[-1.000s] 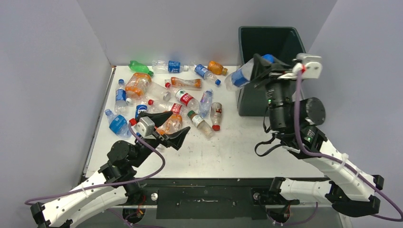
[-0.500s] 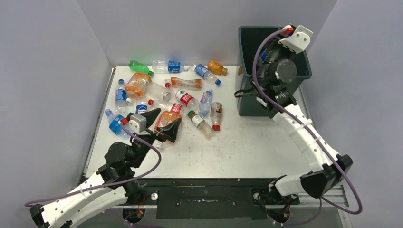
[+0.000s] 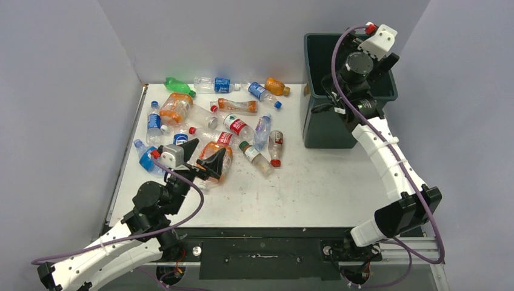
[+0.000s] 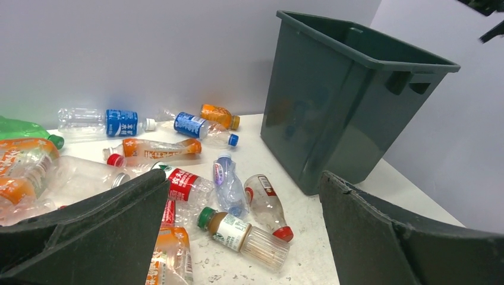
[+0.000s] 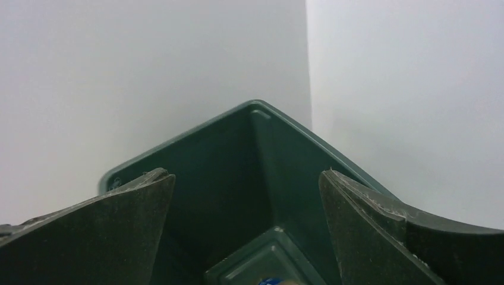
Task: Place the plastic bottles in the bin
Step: Place the plastic bottle in the trash bin, then pick up the plastic bottle at the center of the board.
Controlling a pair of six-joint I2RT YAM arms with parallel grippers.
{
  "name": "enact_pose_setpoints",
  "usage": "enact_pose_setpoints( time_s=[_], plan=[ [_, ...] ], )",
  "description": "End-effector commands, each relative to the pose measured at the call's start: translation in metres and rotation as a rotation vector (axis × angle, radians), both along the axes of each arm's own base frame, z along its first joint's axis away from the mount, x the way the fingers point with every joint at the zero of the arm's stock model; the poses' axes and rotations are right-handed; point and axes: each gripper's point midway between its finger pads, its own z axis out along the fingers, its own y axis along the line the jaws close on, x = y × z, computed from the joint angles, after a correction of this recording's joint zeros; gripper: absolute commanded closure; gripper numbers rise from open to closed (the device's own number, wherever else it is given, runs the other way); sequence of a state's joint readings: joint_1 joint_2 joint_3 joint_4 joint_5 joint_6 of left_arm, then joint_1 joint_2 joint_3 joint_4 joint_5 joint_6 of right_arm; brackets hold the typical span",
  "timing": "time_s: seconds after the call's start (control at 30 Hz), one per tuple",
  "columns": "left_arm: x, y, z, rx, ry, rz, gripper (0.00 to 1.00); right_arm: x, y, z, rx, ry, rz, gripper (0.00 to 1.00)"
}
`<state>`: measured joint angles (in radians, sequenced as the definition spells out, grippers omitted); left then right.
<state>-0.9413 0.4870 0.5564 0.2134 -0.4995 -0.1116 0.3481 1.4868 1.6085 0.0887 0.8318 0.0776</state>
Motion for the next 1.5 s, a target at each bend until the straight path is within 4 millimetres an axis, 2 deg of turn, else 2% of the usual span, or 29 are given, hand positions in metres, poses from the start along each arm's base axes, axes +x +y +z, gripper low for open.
enact_pose_setpoints(
  time_s=[0.0,0.07,0.13,0.2,0.3,0.4,0.53,0.57,0.7,0.77,0.87,0.93,1.1,1.27,1.37,1.47],
  plan=[
    [0.001,0.01,0.021,-0.045,-0.015,0.044,0.04,-0.014,0.019,0.044,0.047,-0.064,0.137,0.0],
    [0.005,0.011,0.019,-0.03,0.001,0.066,0.04,-0.026,0.04,0.057,0.033,-0.068,0.213,0.0],
    [0.008,0.012,0.016,-0.012,0.018,0.088,0.04,-0.045,0.072,0.067,0.018,-0.075,0.328,0.0],
    [0.012,0.013,0.013,0.001,0.038,0.114,0.04,-0.064,0.104,0.067,0.019,-0.082,0.471,0.0],
    [0.018,0.015,0.008,0.016,0.07,0.152,0.04,-0.089,0.155,0.049,0.04,-0.072,0.762,0.0],
    [0.02,0.014,0.005,0.043,0.079,0.16,0.04,-0.108,0.196,0.004,0.049,0.011,0.995,0.0],
    [0.021,0.014,0.002,0.094,0.075,0.167,0.04,-0.132,0.234,-0.079,0.033,0.183,1.206,0.0],
    [0.021,0.013,0.002,0.104,0.073,0.165,0.04,-0.137,0.239,-0.113,0.026,0.252,1.232,0.0],
    [0.021,0.011,-0.001,0.13,0.073,0.156,0.04,-0.148,0.241,-0.208,0.048,0.427,1.23,0.0],
    [0.022,0.01,-0.003,0.132,0.076,0.155,0.04,-0.153,0.245,-0.244,0.084,0.462,1.248,0.01],
    [0.023,0.007,-0.006,0.134,0.078,0.145,0.04,-0.156,0.256,-0.281,0.057,0.52,1.263,0.03],
    [0.024,0.003,-0.009,0.142,0.079,0.135,0.04,-0.154,0.267,-0.3,0.001,0.583,1.27,0.04],
    [0.025,-0.007,-0.014,0.168,0.085,0.103,0.04,-0.151,0.297,-0.319,-0.128,0.652,1.29,0.05],
    [0.023,-0.008,-0.013,0.154,0.08,0.089,0.04,-0.125,0.299,-0.339,-0.17,0.695,1.17,0.05],
    [0.024,-0.007,-0.014,0.151,0.079,0.097,0.04,-0.116,0.306,-0.345,-0.175,0.691,1.168,0.06],
    [0.024,-0.009,-0.015,0.148,0.081,0.092,0.04,-0.11,0.311,-0.359,-0.212,0.738,1.162,0.06]
  ],
)
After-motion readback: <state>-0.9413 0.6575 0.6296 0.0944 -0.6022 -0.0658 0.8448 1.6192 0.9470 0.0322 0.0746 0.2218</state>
